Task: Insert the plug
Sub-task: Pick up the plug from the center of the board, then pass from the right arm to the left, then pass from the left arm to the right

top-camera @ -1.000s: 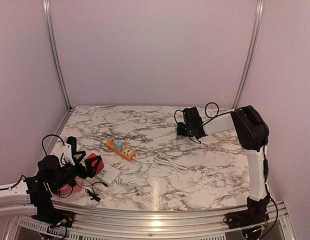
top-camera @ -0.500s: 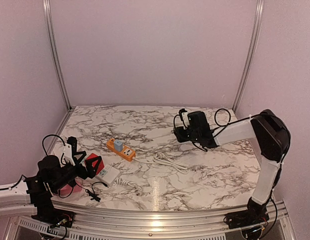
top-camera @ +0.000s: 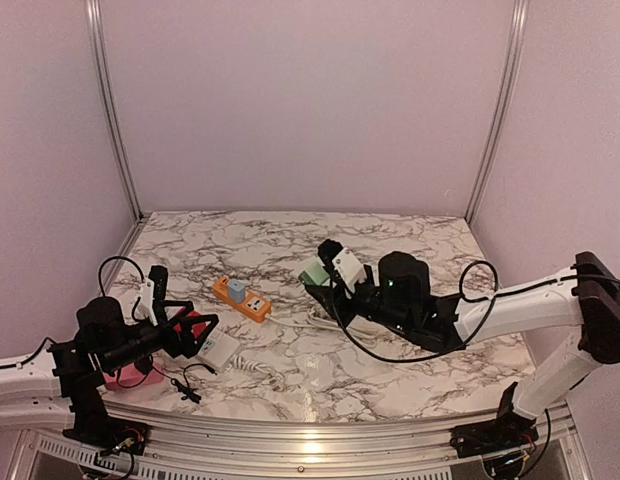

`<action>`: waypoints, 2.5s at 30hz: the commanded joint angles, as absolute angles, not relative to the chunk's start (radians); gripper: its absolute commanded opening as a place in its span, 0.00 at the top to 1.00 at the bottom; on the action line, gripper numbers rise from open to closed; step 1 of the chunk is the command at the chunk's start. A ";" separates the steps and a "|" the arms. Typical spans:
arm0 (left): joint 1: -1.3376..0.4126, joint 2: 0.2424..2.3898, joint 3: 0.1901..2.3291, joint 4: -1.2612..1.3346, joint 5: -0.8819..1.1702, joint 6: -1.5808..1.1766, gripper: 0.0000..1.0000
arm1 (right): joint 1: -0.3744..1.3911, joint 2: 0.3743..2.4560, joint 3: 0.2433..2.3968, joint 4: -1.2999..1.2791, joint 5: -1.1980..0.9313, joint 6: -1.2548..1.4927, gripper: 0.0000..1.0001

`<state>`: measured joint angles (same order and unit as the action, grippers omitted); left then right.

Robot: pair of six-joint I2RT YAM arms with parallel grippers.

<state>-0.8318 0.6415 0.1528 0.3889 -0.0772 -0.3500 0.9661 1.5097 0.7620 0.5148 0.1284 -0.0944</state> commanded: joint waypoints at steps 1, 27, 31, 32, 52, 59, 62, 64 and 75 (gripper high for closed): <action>-0.828 0.682 0.253 0.402 0.095 -0.390 0.01 | 1.074 1.451 0.723 0.619 0.198 -0.215 0.64; -0.926 0.949 0.455 0.445 0.457 -0.397 0.08 | 1.421 1.592 0.832 0.696 0.389 -0.508 0.63; -0.930 0.978 0.463 0.456 0.487 -0.395 0.15 | 1.425 1.599 0.845 0.690 0.390 -0.519 0.63; -0.931 0.983 0.463 0.462 0.493 -0.396 0.16 | 1.426 1.599 0.847 0.690 0.388 -0.520 0.63; -0.933 1.011 0.447 0.532 0.535 -0.417 0.95 | 1.437 1.638 0.842 0.728 0.428 -0.529 0.60; -0.934 0.984 0.425 0.535 0.519 -0.408 1.00 | 1.439 1.630 0.861 0.672 0.425 -0.488 0.34; -0.933 0.963 0.412 0.535 0.519 -0.394 1.00 | 1.438 1.594 0.855 0.632 0.382 -0.436 0.24; -0.933 0.950 0.403 0.535 0.518 -0.382 1.00 | 1.435 1.558 0.847 0.608 0.345 -0.392 0.20; -0.934 0.901 0.376 0.533 0.559 -0.336 1.00 | 1.284 1.380 0.799 0.462 -0.097 0.002 0.16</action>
<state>-0.9295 0.9237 0.3866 0.4889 0.5095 -0.3698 1.3544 1.4269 0.8120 0.5308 0.1261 -0.2008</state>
